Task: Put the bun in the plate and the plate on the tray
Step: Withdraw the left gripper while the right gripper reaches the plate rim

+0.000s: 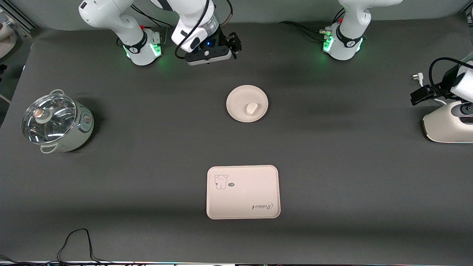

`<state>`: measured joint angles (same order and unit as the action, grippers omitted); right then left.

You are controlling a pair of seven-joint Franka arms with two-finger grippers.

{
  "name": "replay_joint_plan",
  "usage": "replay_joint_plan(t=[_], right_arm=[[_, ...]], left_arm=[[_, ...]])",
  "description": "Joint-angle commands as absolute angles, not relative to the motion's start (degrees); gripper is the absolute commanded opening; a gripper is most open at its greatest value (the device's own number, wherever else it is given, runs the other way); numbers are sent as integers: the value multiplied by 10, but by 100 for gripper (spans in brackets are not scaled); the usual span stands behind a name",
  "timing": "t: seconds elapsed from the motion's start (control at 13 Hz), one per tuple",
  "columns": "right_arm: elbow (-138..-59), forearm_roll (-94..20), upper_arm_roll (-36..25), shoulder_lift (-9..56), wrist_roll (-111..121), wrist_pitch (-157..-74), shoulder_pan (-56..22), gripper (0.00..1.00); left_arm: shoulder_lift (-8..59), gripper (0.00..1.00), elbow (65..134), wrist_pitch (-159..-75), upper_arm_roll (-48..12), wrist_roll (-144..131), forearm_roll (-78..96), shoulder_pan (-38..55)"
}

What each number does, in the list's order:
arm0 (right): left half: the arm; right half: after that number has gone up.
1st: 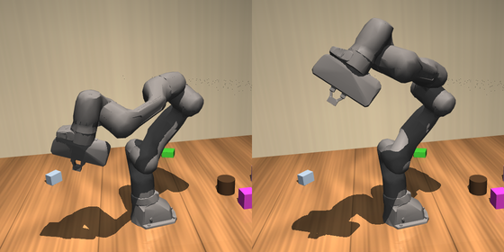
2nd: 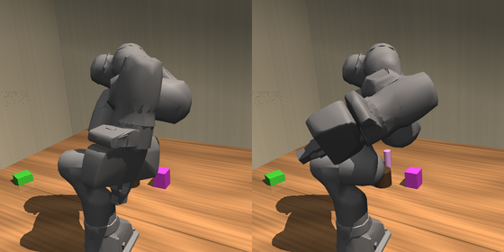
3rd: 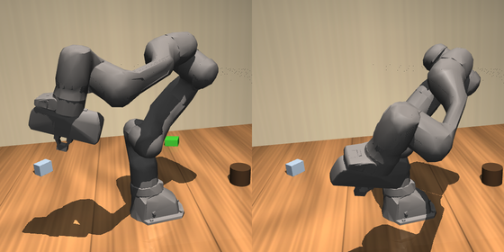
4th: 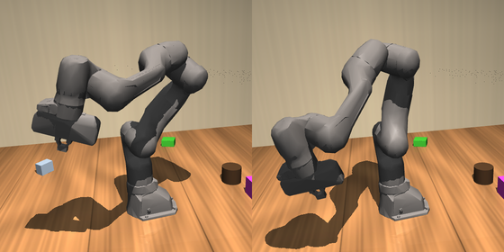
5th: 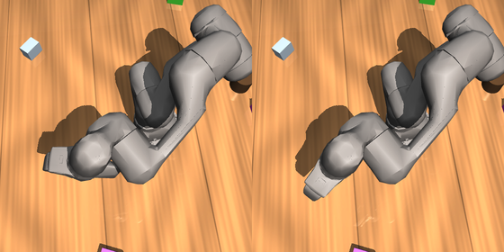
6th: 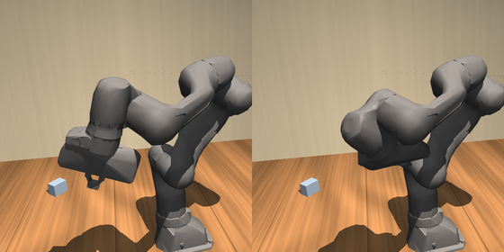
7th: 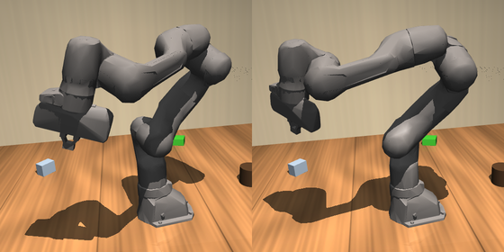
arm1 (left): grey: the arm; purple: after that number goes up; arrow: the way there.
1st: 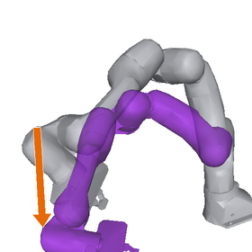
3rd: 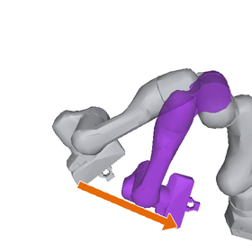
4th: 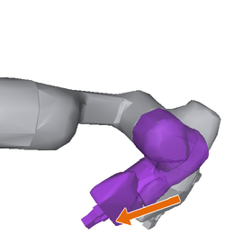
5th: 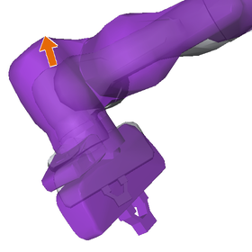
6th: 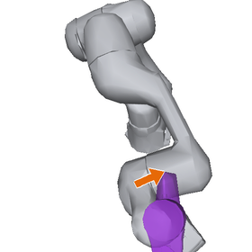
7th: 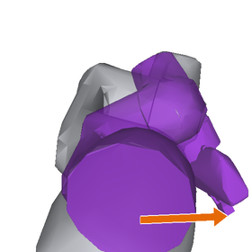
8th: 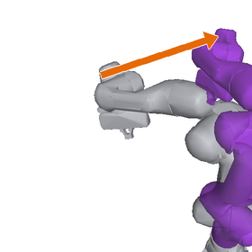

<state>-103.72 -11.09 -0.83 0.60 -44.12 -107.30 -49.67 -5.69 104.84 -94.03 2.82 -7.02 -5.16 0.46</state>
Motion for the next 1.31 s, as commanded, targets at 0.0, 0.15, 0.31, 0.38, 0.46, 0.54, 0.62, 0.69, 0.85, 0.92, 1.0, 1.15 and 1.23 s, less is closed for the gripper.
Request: replay_joint_plan(t=[0.0, 0.15, 0.31, 0.38, 0.46, 0.54, 0.62, 0.69, 0.85, 0.92, 1.0, 1.15, 1.23], right_arm=[[-1133, -123, -10, -28, -434, -1146, -499, 100], [-1199, -121, -9, -27, -434, -1226, -499, 100], [-1257, -120, -2, -19, -435, -1309, -501, 100], [-1276, -120, 1, -9, -435, -1343, -502, 100], [-1287, -120, 2, 5, -435, -1371, -503, 100], [-1295, -120, 2, 22, -436, -1398, -504, 100], [-1302, -120, 2, 43, -436, -1434, -508, 100], [-1309, -120, 2, 68, -441, -1477, -518, 100], [-1323, -120, 2, 119, -445, -1566, -529, 100], [-1329, -121, 2, 143, -448, -1604, -533, 100], [-1335, -121, 2, 166, -448, -1643, -533, 100], [-1339, -121, 2, 205, -447, -1695, -535, 100], [-1339, -121, 2, 218, -448, -1712, -535, 100]], left_arm=[[-67, 100, 1059, -948, 17, -52, -44, -5], [-65, 100, 1059, -946, 17, -51, -44, -6], [-64, 100, 1056, -944, 17, -50, -44, -6], [-63, 100, 1056, -944, 17, -49, -44, -4], [-63, 100, 1056, -944, 21, -49, -44, 3], [-63, 100, 1056, -943, 27, -49, -44, 10], [-62, 100, 1056, -943, 46, -49, -44, 31], [-62, 100, 1056, -942, 65, -49, -44, 46], [-69, 100, 1063, -942, 70, -52, -40, 50], [-76, 100, 1066, -945, 68, -56, -20, 51], [-76, 100, 1063, -945, 66, -59, -9, 54], [-77, 100, 1060, -942, 41, -68, -10, 48], [-77, 100, 1059, -941, 27, -67, -11, 27]])
